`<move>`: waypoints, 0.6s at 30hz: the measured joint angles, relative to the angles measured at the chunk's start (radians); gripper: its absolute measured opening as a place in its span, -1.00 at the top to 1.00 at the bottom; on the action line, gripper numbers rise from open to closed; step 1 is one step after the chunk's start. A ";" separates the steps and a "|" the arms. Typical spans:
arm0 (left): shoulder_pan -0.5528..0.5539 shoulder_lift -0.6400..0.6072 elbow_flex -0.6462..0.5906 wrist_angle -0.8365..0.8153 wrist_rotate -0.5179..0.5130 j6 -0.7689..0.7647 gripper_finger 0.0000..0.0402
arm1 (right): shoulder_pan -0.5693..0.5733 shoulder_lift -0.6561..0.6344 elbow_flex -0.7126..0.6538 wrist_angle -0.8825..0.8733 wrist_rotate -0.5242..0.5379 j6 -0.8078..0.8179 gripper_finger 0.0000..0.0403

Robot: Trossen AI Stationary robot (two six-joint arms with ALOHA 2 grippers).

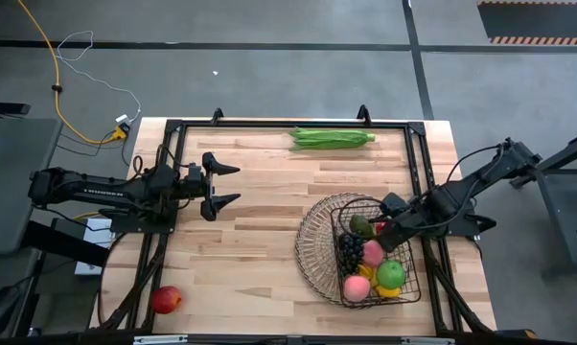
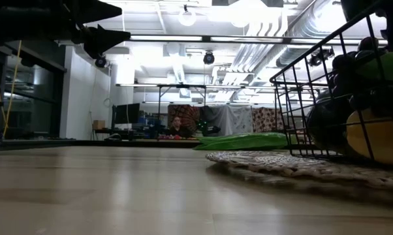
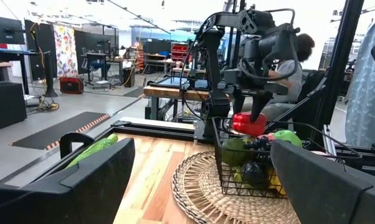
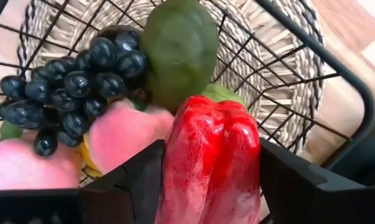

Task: Build produce basket
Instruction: Put the bell pepper into the wire basket

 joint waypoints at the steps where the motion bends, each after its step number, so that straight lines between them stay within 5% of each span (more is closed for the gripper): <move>1: 0.000 0.000 0.000 0.000 0.000 -0.001 -0.80 | 0.000 -0.001 0.000 0.000 0.007 0.000 -0.06; 18: 0.000 0.000 0.000 0.000 -0.030 -0.001 -0.80 | -0.001 -0.002 -0.001 -0.004 0.121 -0.029 -0.06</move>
